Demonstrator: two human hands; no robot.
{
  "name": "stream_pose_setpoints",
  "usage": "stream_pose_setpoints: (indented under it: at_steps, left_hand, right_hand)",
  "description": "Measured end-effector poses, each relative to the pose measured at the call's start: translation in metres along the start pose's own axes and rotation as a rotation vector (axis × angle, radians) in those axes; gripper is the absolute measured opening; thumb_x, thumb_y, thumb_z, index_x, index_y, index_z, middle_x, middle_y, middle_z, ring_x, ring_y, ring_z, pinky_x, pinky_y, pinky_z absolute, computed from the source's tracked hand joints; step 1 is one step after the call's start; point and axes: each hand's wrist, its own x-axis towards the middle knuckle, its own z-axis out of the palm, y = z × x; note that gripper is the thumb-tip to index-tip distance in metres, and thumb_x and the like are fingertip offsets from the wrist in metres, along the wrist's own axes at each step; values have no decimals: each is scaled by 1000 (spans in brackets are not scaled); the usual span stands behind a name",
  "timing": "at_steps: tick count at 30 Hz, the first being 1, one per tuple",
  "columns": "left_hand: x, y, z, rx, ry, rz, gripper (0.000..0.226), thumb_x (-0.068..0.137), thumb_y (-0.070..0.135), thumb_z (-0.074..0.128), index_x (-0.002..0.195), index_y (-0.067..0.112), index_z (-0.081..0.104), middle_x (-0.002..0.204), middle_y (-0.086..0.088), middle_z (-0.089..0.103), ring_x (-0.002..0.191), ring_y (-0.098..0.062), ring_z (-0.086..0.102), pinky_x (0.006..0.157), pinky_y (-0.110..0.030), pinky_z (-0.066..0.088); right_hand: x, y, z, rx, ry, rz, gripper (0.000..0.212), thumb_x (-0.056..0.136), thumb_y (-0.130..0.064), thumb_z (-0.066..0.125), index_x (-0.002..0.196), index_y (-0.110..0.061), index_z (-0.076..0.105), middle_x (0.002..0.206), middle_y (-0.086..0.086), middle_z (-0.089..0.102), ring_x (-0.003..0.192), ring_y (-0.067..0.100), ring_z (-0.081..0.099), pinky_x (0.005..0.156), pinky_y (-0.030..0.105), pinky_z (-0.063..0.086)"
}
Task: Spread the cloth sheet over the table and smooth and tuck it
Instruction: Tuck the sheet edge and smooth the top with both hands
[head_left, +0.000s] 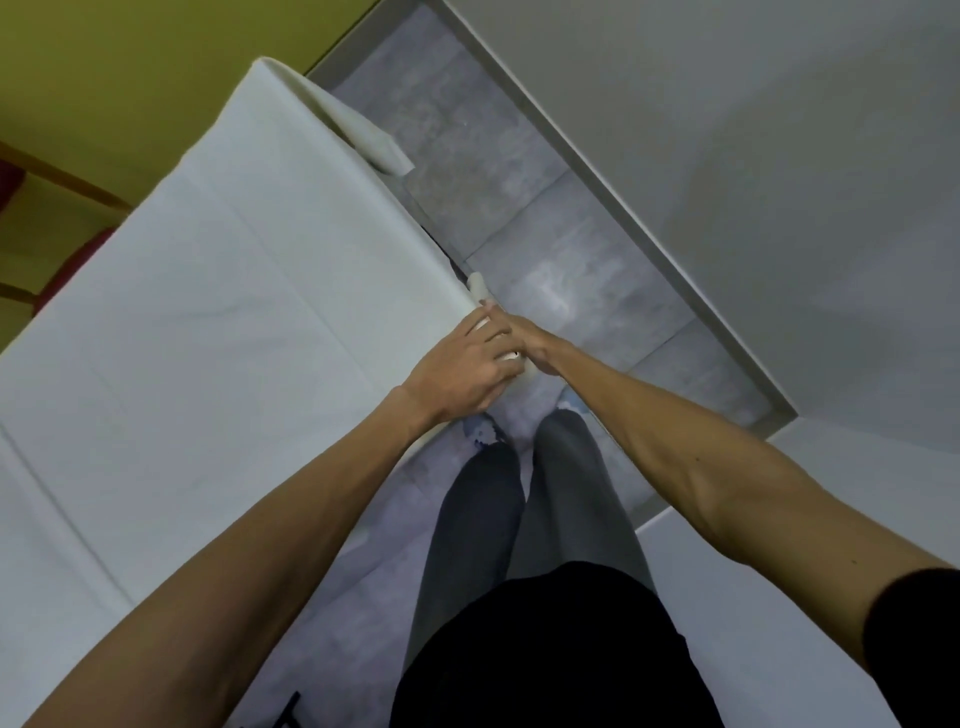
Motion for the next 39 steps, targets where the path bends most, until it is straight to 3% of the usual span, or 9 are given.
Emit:
stream_pose_setpoints:
  at_steps: [4, 8, 12, 16, 21, 31, 34, 37, 39]
  left_hand:
    - [0, 1, 3, 25, 8, -31, 30, 96, 20, 49, 116, 12, 70, 114, -10, 68, 110, -30, 61, 115, -47, 29]
    - [3, 3, -1, 20, -41, -44, 37, 96, 23, 40, 117, 10, 68, 116, -10, 69, 110, -30, 61, 115, -44, 26]
    - [3, 1, -3, -2, -82, -64, 32, 94, 24, 50, 115, 8, 68, 112, -9, 69, 108, -30, 58, 112, -48, 34]
    - [0, 8, -4, -22, -40, -99, 33, 96, 28, 54, 119, 7, 65, 118, -12, 66, 119, -29, 54, 117, -47, 27]
    - [-16, 16, 1, 27, -109, -218, 51, 99, 35, 47, 141, 7, 47, 150, -21, 41, 144, -36, 31, 120, -51, 19]
    - [-63, 16, 25, -49, -17, -636, 84, 99, 61, 30, 155, 1, 15, 164, -20, 8, 152, -34, 5, 121, -54, 14]
    - [-78, 21, 29, -98, 43, -803, 81, 100, 60, 30, 155, 1, 16, 164, -21, 7, 152, -35, 3, 122, -53, 10]
    - [-98, 30, 29, -124, 55, -964, 79, 101, 60, 17, 155, 3, 19, 163, -21, 10, 152, -35, 5, 123, -51, 10]
    - [-116, 39, 32, -119, 47, -1073, 76, 102, 57, 12, 156, 4, 18, 163, -20, 10, 152, -34, 6, 122, -51, 13]
  right_hand:
    - [19, 1, 0, 54, 58, 85, 56, 102, -61, 27, 111, -18, 62, 94, -1, 69, 87, 8, 66, 65, 16, 52]
    - [31, 7, -3, -38, 232, 34, 57, 97, -63, 35, 117, -19, 67, 109, 4, 71, 101, 20, 67, 95, 36, 52]
    - [-4, -7, -6, 123, 377, -72, 36, 83, -46, 57, 98, -18, 75, 98, -2, 73, 89, 14, 68, 86, 34, 53]
    - [-45, 3, 9, 301, 309, -175, 36, 99, -26, 45, 121, -8, 68, 121, 7, 70, 113, 15, 65, 101, 27, 50]
    - [-40, 3, 21, 245, 228, -167, 49, 101, -48, 37, 124, -14, 64, 123, 7, 68, 116, 18, 62, 108, 38, 44]
    - [-28, -40, 26, -125, 228, -148, 72, 96, -72, 23, 131, -22, 60, 122, 8, 68, 101, 20, 68, 92, 30, 53]
    - [-47, -52, 48, -404, 421, -424, 61, 102, -57, 32, 142, -14, 47, 133, 0, 55, 117, 14, 55, 99, 17, 43]
    - [-54, -35, 75, -1009, 454, -740, 60, 105, -39, 35, 155, -6, 24, 162, 13, 23, 151, 27, 17, 124, 40, 13]
    - [-50, -13, 93, -1262, 352, -932, 55, 103, -25, 37, 152, 0, 29, 160, 19, 25, 151, 34, 17, 122, 52, 18]
